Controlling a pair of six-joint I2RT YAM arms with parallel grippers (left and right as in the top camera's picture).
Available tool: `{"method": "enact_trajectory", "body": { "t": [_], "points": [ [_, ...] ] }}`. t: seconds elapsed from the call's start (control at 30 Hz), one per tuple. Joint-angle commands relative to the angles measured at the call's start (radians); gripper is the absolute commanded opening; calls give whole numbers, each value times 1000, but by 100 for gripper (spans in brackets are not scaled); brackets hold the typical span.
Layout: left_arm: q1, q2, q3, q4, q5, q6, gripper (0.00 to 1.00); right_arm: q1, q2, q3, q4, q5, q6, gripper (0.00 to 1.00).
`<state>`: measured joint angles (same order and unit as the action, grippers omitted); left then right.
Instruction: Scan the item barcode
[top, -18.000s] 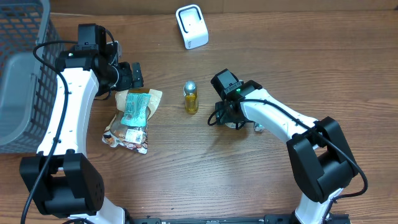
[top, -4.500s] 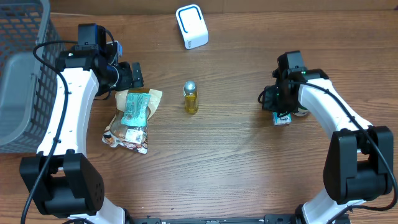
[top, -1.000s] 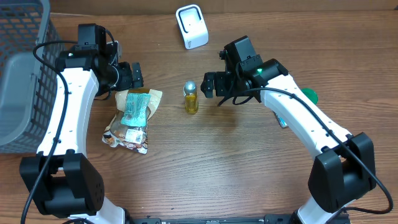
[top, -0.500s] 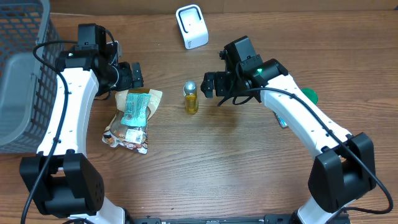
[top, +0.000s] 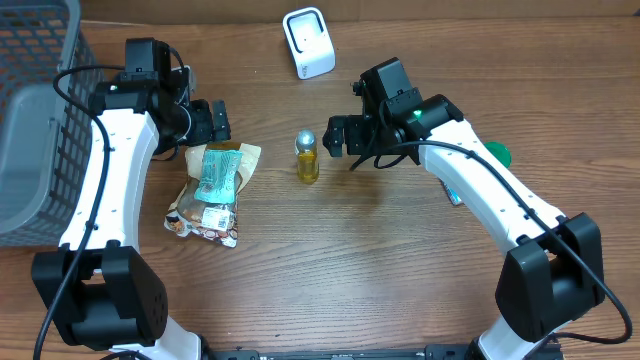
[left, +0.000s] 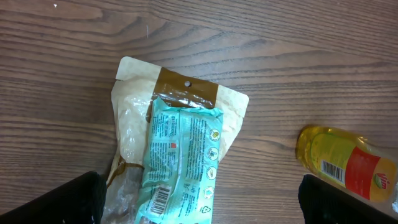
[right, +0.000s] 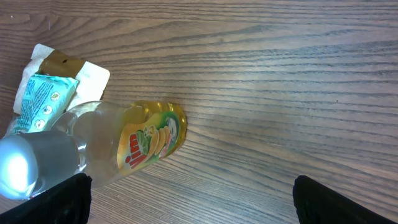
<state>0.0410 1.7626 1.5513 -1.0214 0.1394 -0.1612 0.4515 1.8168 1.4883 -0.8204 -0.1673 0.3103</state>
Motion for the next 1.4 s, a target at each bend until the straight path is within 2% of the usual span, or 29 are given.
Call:
{"method": "enact_trajectory", "body": {
  "t": [0.0, 0.83, 0.97, 1.03, 1.23, 1.37],
  "points": [
    [-2, -17, 18, 2, 8, 11, 100, -4, -9, 18, 4, 13, 0, 100],
    [-2, -17, 18, 2, 8, 11, 100, -18, -12, 46, 8, 9, -10, 100],
    [-2, -17, 18, 2, 8, 11, 99, -24, -12, 164, -84, 10, -11, 90],
    [-2, -17, 18, 2, 8, 11, 99, -19, -12, 252, -158, 11, -10, 82],
    [-2, -17, 18, 2, 8, 11, 99, 50, -12, 346, -218, 116, 58, 79],
    [-2, -17, 18, 2, 8, 11, 100, 175, 15, 344, -199, 290, 116, 79]
  ]
}}
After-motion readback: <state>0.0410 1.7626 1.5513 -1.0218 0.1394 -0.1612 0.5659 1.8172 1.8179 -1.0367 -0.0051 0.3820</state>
